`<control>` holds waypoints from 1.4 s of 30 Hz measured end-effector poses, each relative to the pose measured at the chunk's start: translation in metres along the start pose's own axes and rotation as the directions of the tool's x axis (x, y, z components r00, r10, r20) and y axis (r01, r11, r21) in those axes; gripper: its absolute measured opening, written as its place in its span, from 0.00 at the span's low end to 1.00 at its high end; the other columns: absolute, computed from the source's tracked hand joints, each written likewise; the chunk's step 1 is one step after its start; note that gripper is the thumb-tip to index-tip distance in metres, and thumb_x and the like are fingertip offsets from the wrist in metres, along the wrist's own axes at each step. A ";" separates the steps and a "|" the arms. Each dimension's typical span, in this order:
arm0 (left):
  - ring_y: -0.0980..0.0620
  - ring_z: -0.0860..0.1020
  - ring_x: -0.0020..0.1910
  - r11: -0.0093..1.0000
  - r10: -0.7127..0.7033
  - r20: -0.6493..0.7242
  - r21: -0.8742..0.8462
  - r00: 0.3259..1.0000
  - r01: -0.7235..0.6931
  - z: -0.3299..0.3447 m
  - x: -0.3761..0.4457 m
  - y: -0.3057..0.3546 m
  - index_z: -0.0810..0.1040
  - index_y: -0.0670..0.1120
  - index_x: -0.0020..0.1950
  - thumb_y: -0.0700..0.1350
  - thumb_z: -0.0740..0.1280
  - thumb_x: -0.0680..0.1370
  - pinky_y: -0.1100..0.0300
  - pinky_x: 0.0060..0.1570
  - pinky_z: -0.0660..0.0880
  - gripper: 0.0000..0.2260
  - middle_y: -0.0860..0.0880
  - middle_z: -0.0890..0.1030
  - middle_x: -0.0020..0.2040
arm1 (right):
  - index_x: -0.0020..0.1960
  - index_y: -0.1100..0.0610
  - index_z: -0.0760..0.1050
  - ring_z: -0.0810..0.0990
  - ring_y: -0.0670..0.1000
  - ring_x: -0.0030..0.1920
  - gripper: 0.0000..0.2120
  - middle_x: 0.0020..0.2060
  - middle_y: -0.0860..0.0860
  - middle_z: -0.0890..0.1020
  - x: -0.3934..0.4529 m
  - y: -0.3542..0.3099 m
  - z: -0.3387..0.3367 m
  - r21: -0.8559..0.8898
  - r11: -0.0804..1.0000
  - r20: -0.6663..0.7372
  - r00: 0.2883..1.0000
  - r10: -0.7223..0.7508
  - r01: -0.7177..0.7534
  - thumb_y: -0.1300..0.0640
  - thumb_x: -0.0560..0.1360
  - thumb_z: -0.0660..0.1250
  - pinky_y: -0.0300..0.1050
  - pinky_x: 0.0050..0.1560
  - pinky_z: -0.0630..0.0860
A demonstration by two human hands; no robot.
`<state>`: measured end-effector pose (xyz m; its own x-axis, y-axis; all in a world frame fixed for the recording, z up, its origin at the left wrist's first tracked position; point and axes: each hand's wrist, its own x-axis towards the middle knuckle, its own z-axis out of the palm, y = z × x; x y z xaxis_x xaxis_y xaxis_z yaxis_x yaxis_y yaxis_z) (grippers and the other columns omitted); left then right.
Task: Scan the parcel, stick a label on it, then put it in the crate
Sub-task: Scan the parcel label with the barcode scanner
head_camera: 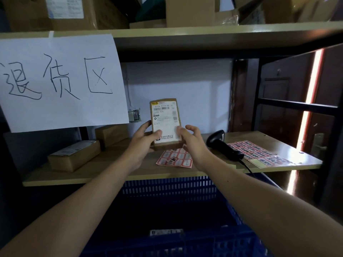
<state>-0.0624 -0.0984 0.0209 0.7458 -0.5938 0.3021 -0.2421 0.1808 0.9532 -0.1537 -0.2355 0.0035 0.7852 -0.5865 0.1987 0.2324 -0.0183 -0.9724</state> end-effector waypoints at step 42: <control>0.43 0.70 0.63 0.061 0.708 0.314 0.865 0.632 -0.498 -0.013 -0.025 -0.043 0.74 0.41 0.62 0.58 0.71 0.70 0.55 0.50 0.77 0.28 0.39 0.71 0.64 | 0.65 0.59 0.76 0.80 0.57 0.53 0.18 0.60 0.60 0.81 0.004 0.000 -0.087 -0.777 0.620 -0.316 0.920 -0.231 -0.112 0.50 0.81 0.61 0.48 0.50 0.74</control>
<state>-0.0626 -0.0809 -0.0278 0.1055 -0.4935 0.8634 -0.9230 -0.3717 -0.0997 -0.2007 -0.3089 -0.0059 0.4870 -0.7917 0.3689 -0.3895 -0.5749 -0.7196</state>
